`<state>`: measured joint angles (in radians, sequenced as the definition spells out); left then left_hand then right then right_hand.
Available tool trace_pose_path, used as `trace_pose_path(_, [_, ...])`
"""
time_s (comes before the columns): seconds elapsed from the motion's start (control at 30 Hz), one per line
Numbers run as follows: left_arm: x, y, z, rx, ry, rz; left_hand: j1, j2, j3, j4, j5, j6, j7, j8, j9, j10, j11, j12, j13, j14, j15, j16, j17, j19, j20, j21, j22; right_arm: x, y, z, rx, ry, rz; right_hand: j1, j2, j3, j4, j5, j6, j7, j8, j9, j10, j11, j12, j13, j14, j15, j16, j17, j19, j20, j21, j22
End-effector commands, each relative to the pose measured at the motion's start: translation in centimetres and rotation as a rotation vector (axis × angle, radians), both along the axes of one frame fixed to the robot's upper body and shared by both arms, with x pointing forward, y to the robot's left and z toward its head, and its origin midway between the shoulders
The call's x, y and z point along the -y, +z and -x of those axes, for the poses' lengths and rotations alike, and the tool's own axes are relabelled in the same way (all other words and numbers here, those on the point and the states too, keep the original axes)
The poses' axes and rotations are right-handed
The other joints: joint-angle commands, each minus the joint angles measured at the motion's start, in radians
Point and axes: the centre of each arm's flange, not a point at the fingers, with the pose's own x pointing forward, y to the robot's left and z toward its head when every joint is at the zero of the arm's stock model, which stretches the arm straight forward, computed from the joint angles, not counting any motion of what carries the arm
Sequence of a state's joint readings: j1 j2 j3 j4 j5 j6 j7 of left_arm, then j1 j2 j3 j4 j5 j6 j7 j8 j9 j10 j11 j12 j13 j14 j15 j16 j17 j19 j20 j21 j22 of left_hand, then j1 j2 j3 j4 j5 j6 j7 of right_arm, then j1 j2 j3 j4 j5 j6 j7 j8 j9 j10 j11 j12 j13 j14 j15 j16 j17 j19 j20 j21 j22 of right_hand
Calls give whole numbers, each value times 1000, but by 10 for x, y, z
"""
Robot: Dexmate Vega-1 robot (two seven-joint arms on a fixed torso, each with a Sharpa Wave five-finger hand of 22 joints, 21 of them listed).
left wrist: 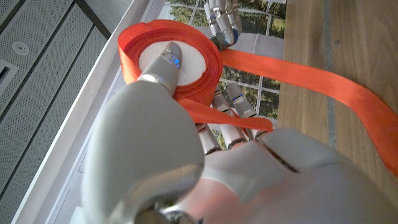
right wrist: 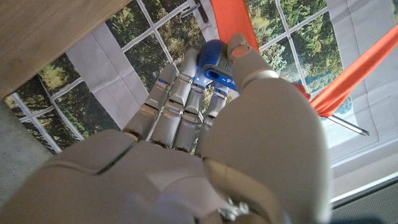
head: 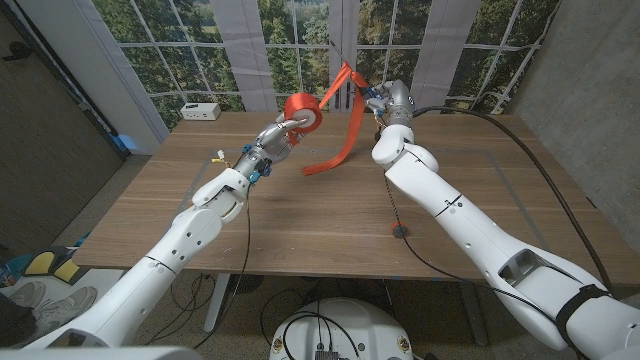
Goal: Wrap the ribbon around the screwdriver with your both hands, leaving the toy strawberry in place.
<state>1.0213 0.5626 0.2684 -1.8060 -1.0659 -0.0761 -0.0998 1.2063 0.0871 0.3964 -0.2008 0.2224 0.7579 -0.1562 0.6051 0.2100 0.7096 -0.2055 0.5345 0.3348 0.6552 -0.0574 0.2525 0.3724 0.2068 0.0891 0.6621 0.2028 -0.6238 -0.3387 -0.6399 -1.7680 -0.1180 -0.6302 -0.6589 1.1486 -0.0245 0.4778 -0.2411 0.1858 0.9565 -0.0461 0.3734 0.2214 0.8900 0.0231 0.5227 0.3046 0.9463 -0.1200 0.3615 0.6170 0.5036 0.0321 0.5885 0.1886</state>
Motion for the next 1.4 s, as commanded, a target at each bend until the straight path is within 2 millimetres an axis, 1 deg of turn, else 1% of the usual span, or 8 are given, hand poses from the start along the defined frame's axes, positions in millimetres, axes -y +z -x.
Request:
trace_pose_path(0.03, [-42, 7, 13, 70, 337, 83, -29, 40, 38, 35, 10, 126, 121, 76, 6, 210, 38, 143, 194, 14, -116, 5, 3, -4, -6, 8, 4, 7, -3, 2, 106, 68, 32, -4, 27, 68, 75, 2, 184, 52, -5, 38, 152, -12, -5, 7, -5, -34, -5, -1, -3, -1, 3, 3])
trace_pose_path(0.1, [-44, 9, 13, 87, 350, 99, -29, 40, 37, 35, 10, 125, 121, 75, 6, 209, 39, 143, 195, 16, -117, 6, 4, -4, -10, 9, 3, 7, -3, 2, 98, 56, 31, -5, 28, 68, 75, 2, 184, 52, -6, 38, 152, -12, -5, 7, -6, -35, -5, -1, -4, -2, 3, 3])
trace_pose_path(0.33, [-52, 17, 22, 153, 576, 66, -27, 41, 38, 34, 10, 128, 122, 76, 6, 208, 41, 143, 196, 21, -119, 8, 4, 0, -22, 13, 3, 5, -2, 1, 110, 66, 50, -7, 28, 70, 75, 1, 187, 53, -7, 39, 152, -13, -6, 8, -6, -35, -6, -1, -6, -1, 3, 2])
trace_pose_path(0.43, [-52, 20, 23, 157, 552, 81, -27, 40, 38, 34, 9, 126, 124, 75, 6, 208, 43, 143, 195, 25, -119, 8, 2, -1, -24, 14, 3, 5, -3, 0, 109, 65, 50, -8, 27, 71, 74, 0, 187, 54, -7, 40, 152, -14, -6, 8, -6, -35, -7, -3, -7, -1, 3, 2])
trace_pose_path(0.63, [-56, 25, 28, 174, 662, 38, -25, 39, 38, 33, 9, 126, 124, 75, 5, 210, 43, 142, 194, 26, -120, 7, 2, -1, -24, 16, 3, 6, -3, -1, 108, 53, 67, -8, 28, 72, 73, 0, 188, 52, -8, 41, 152, -15, -7, 8, -7, -36, -6, -1, -9, -2, 4, 2])
trace_pose_path(0.97, [-57, 29, 24, 166, 624, 45, -24, 40, 37, 33, 8, 129, 124, 75, 5, 211, 44, 141, 193, 25, -121, 8, 3, -2, -20, 19, 2, 8, -4, -5, 94, 27, 113, -8, 28, 73, 72, -1, 188, 50, -11, 40, 152, -15, -7, 9, -8, -38, -5, 1, -12, -1, 4, 2])
trace_pose_path(1.13, [-62, 30, 23, 151, 683, -16, -24, 40, 37, 34, 8, 126, 125, 74, 5, 210, 43, 141, 194, 25, -121, 7, 3, -3, -19, 21, 2, 9, -2, -7, 64, -7, 172, -16, 31, 74, 76, -3, 174, 38, -18, 43, 138, -24, -12, 12, -26, -41, -12, 1, -17, -1, 3, 2])
trace_pose_path(1.4, [-76, 36, 31, 92, 787, -132, -21, 41, 39, 33, 9, 124, 130, 73, 5, 207, 48, 141, 196, 23, -107, 5, 1, -5, -13, 22, 2, 14, -2, -4, -23, -98, 327, -30, 50, 56, 87, -10, 158, 13, -30, 42, 101, -48, -28, 14, -65, -49, -2, 33, -29, -3, 2, 2])
